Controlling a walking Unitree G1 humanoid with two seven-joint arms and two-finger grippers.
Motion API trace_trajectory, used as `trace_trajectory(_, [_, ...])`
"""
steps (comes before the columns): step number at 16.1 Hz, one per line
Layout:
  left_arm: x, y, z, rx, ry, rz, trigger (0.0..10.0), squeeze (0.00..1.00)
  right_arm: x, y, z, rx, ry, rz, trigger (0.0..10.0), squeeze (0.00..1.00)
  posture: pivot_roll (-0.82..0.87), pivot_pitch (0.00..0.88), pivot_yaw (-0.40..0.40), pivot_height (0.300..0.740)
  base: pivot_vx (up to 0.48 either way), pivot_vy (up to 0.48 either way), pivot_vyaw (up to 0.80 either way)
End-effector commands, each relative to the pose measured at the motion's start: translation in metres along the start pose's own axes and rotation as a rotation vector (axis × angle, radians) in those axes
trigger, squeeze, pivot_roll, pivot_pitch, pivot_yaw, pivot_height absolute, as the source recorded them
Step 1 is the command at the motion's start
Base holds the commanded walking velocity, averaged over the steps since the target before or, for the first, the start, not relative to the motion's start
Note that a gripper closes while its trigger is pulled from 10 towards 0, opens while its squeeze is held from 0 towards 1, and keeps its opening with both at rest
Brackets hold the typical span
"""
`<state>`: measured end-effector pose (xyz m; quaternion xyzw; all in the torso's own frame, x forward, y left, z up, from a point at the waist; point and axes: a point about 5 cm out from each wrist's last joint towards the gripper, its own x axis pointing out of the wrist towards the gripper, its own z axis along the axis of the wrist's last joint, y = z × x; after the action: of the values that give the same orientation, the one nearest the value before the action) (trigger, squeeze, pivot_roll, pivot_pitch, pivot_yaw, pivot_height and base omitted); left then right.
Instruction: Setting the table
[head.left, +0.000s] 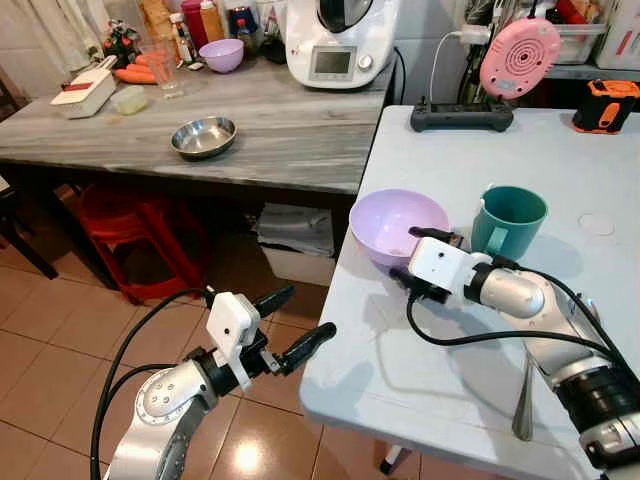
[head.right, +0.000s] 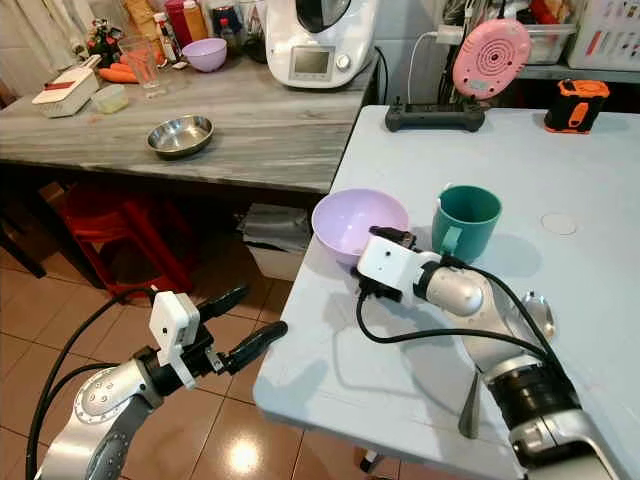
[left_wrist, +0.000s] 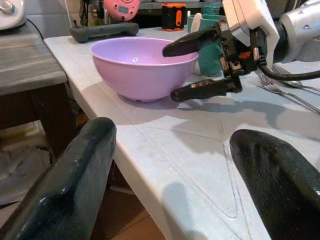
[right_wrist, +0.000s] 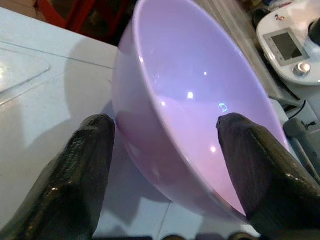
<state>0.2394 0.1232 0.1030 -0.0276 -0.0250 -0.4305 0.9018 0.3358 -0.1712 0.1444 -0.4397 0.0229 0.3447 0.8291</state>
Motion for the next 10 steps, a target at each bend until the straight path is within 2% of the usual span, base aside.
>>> trace_trajectory(1, [-0.0042,-0.0005,0.0012,0.01,0.011,-0.013,10.0,0.0,0.0049,0.001,0.0037,-0.023,-0.01,0.023,0.0,0.0,-0.05,0.055,0.107,0.74,0.0,0.0,0.0])
trace_trajectory(10, [-0.0036,-0.0029,0.0019,0.01,-0.008,-0.032,10.0,0.0,0.0085,0.0009,0.0002,-0.043,-0.021,0.025,0.0,0.0,-0.05,0.047,0.11,0.74,0.0,0.0,0.0])
